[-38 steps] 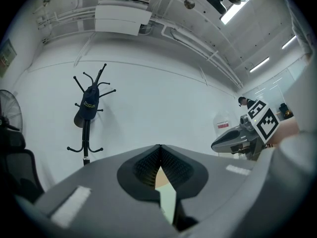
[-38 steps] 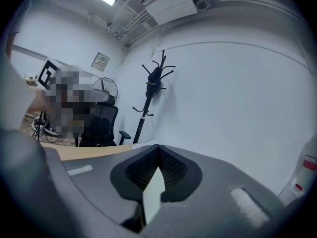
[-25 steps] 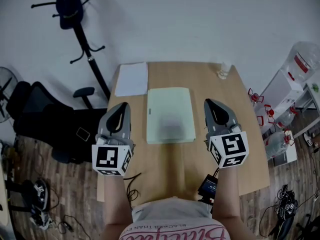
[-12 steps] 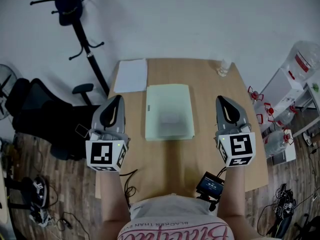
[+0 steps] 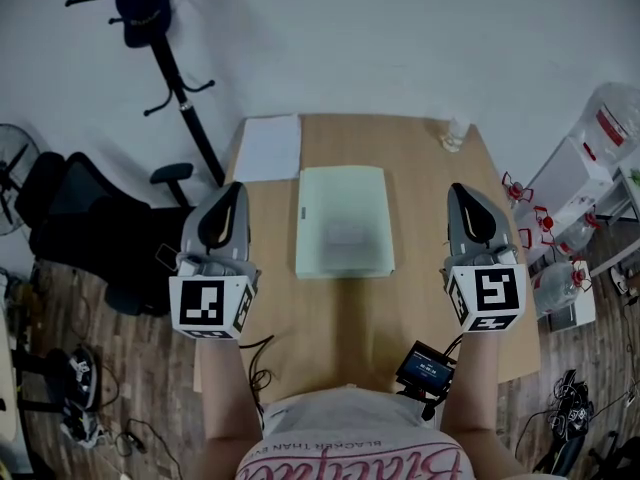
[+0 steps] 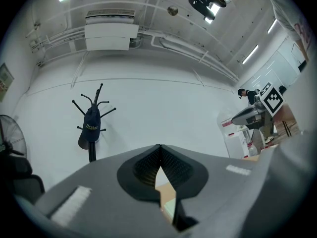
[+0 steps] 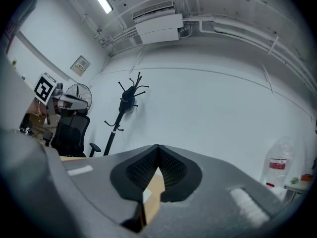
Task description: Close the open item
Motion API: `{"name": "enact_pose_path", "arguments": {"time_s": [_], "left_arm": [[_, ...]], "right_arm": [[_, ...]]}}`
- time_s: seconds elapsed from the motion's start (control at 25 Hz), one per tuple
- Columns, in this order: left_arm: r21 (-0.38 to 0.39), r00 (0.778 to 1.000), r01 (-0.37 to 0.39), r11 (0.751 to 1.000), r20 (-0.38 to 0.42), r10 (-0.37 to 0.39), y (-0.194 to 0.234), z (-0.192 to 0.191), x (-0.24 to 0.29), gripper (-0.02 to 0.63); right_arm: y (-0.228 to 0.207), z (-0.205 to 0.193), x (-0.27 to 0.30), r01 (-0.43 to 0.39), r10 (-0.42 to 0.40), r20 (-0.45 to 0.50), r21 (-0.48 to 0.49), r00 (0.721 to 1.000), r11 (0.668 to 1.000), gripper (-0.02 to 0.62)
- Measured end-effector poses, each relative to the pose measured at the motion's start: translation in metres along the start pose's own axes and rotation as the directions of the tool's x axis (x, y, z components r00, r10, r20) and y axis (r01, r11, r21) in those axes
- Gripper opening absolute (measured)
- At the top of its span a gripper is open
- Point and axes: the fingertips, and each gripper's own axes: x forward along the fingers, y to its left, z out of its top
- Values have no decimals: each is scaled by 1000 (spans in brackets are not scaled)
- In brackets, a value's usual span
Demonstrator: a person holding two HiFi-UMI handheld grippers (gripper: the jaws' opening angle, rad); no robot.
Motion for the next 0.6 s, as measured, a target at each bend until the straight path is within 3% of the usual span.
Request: {"name": "enact_pose_path", "arguments": {"time_s": [0.6], "left_arm": [[3,1000,15,1000,19,-15,-2,-2,-1,14]], "right_arm": [[8,3,-1,-8,8,0,-15,1000,1000,0]]}}
